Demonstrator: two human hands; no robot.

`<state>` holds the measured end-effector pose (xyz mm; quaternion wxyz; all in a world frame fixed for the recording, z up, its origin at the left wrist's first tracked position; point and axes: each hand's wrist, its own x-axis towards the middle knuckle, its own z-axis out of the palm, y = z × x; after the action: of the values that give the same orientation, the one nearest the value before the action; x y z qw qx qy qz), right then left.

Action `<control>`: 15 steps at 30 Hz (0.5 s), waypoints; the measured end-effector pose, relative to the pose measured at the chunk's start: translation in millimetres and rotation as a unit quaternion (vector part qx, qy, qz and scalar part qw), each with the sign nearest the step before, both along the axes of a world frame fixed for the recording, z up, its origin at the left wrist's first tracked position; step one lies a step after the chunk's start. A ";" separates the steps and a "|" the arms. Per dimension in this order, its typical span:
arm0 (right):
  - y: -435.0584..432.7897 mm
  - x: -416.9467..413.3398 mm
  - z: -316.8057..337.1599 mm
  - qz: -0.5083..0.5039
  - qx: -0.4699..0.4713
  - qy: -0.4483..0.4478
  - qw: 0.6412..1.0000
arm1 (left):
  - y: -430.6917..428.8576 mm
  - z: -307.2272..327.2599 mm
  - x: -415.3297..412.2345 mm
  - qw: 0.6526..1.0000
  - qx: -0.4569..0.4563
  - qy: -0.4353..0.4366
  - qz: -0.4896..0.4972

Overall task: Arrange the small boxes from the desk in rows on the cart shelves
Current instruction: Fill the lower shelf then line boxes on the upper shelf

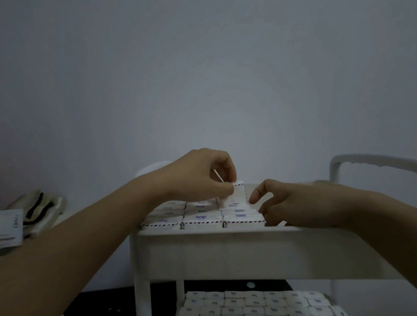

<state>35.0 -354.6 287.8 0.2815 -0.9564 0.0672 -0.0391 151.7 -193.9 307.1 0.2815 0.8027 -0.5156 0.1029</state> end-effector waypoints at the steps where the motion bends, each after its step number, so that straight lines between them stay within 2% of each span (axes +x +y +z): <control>1: -0.3 -0.2 -0.2 -0.002 -0.011 -0.005 1.000 | -0.2 -1.3 0.1 1.000 0.006 -0.004 -0.002; 5: -2.3 5.2 -5.0 0.008 0.035 -0.037 0.999 | -0.4 -7.7 1.7 0.998 0.052 -0.033 0.005; 8: -5.4 7.1 -8.8 0.000 0.053 -0.146 0.988 | 3.4 -10.2 -0.7 0.995 0.082 -0.053 0.025; 10: -4.8 2.7 -10.1 -0.002 0.003 -0.241 0.970 | 12.0 -7.7 -3.9 0.995 0.079 -0.058 0.033; 13: 7.6 -7.8 -10.7 0.000 -0.080 -0.391 0.917 | 34.2 -3.3 -18.4 0.996 0.013 -0.085 0.034; 15: 25.3 -16.2 -15.9 0.015 -0.066 -0.461 0.885 | 51.9 -4.6 -32.8 0.991 -0.073 -0.112 0.026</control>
<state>18.9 -329.3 271.9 0.2176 -0.8476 -0.0873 -0.4761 118.9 -142.0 302.5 0.2774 0.7764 -0.5141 0.2368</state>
